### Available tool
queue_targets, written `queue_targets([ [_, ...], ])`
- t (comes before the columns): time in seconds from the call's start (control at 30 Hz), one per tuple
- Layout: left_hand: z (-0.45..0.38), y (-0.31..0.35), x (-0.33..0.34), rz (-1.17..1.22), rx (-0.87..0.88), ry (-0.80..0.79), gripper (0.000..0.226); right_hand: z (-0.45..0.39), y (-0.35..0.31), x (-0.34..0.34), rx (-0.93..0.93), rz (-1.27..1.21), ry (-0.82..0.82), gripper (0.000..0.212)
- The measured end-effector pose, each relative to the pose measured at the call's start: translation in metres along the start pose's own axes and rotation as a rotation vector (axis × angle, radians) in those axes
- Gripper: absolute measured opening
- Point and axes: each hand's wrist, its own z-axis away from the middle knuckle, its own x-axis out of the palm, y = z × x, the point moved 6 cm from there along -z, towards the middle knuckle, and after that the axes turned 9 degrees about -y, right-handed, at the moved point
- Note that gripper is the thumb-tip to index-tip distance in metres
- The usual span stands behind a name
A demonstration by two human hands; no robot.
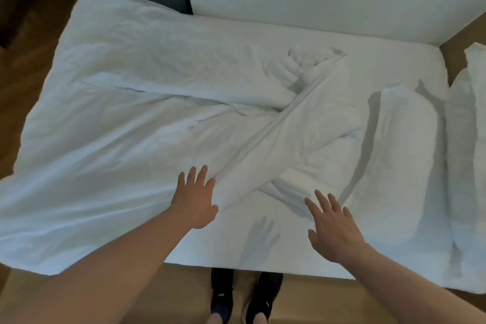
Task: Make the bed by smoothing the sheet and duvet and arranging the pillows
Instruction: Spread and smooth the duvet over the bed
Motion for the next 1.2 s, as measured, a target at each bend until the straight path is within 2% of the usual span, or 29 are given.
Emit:
queue_targets([
  [0.23, -0.121, 0.027, 0.019, -0.064, 0.014, 0.070, 0.089, -0.093, 0.014, 0.048, 0.023, 0.071, -0.003, 0.079],
  [0.33, -0.153, 0.038, 0.032, -0.010, -0.006, 0.032, 0.094, -0.116, 0.014, 0.054, 0.010, 0.133, 0.014, 0.079],
  [0.43, -0.165, 0.046, 0.043, 0.202, 0.013, -0.028, 0.081, -0.125, 0.014, 0.047, 0.014, 0.203, 0.033, 0.078],
  [0.57, -0.141, 0.057, 0.046, 0.148, 0.181, 0.065, 0.071, -0.122, 0.011, 0.030, -0.007, 0.154, 0.060, 0.076],
  [0.63, -0.121, 0.067, 0.052, 0.138, 0.279, 0.071, 0.068, -0.114, 0.008, 0.013, -0.038, -0.012, 0.143, 0.070],
  [0.7, -0.094, 0.083, 0.061, 0.122, 0.408, 0.025, 0.070, -0.108, 0.015, -0.004, 0.022, -0.424, 0.227, 0.070],
  [0.8, -0.049, 0.109, 0.073, 0.061, 0.607, -0.057, 0.071, -0.113, 0.034, -0.010, 0.258, -1.241, 0.189, 0.105],
  [0.87, -0.029, 0.119, 0.078, 0.027, 0.685, -0.097, 0.070, -0.119, 0.043, -0.013, 0.373, -1.495, 0.164, 0.119],
  [0.93, -0.020, 0.124, 0.085, -0.013, 0.750, -0.137, 0.065, -0.124, 0.051, -0.015, 0.439, -1.564, 0.155, 0.122],
  [1.07, -0.015, 0.119, 0.095, -0.070, 0.856, -0.168, 0.055, -0.153, 0.051, -0.018, 0.439, -1.483, 0.166, 0.118],
  [1.13, -0.019, 0.115, 0.101, -0.073, 0.883, -0.133, 0.052, -0.174, 0.048, -0.016, 0.380, -1.494, 0.176, 0.104],
  [1.2, -0.022, 0.115, 0.103, -0.088, 0.894, -0.125, 0.049, -0.189, 0.047, -0.013, 0.342, -1.454, 0.189, 0.071],
])
